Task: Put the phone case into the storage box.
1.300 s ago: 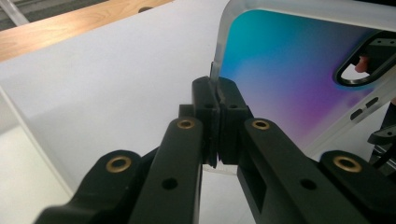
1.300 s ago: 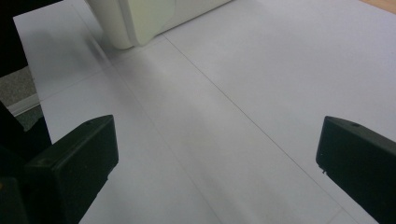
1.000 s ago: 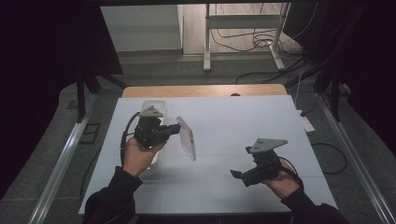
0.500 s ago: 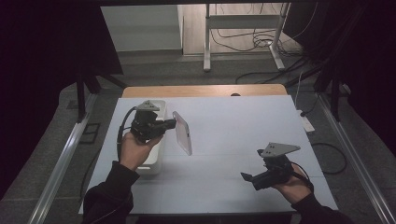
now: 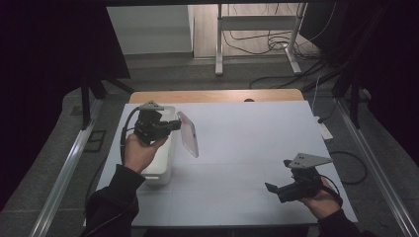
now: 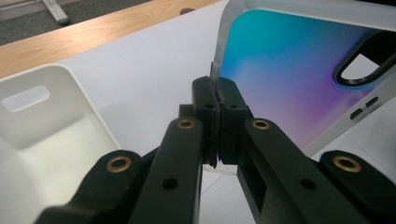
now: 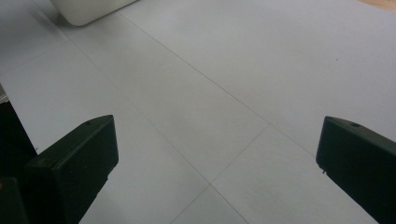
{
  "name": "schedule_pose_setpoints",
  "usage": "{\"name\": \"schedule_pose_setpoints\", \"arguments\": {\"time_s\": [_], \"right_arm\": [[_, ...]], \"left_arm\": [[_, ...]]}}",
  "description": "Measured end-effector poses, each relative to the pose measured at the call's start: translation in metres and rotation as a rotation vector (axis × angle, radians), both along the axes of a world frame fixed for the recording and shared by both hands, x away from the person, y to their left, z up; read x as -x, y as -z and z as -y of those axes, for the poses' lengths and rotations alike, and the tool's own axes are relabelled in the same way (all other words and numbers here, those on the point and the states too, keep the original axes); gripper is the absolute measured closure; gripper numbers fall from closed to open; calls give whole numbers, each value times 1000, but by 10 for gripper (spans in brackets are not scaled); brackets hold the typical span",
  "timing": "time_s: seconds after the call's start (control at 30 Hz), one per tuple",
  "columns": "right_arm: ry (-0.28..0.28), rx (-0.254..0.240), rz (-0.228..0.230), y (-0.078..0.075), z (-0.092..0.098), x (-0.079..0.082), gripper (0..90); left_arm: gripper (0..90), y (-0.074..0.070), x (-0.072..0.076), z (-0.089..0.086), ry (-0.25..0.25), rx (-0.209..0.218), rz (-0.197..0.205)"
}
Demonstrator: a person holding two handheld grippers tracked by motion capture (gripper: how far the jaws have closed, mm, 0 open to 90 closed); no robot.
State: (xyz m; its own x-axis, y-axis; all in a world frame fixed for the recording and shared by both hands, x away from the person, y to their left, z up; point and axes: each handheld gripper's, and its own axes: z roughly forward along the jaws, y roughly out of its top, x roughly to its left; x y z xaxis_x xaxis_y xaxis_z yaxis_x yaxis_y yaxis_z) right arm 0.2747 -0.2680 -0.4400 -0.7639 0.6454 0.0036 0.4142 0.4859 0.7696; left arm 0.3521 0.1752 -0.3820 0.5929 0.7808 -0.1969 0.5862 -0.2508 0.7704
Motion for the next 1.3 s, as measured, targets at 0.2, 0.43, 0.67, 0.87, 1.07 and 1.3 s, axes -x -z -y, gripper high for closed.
{"name": "schedule_pose_setpoints", "arguments": {"time_s": [0.2, 0.43, 0.67, 0.87, 1.07, 1.3], "right_arm": [[23, 1, -6, 1, 9, 2, 0], [62, 12, -11, 4, 19, 1, 0], [99, 9, -22, 6, 28, 1, 0], [121, 28, -32, 8, 34, 1, 0], [156, 32, -39, 9, 43, 5, 0], [172, 29, -38, 8, 46, 6, 0]], "left_arm": [[884, -3, -6, -8, -28, 4, -5], [883, -4, -12, -17, -50, 10, -9], [884, -10, -18, -27, -75, 11, -12], [884, -12, -20, -32, -88, 7, -13], [883, -15, -25, -37, -102, 5, -17], [883, -17, -28, -42, -120, -3, -14]]}}
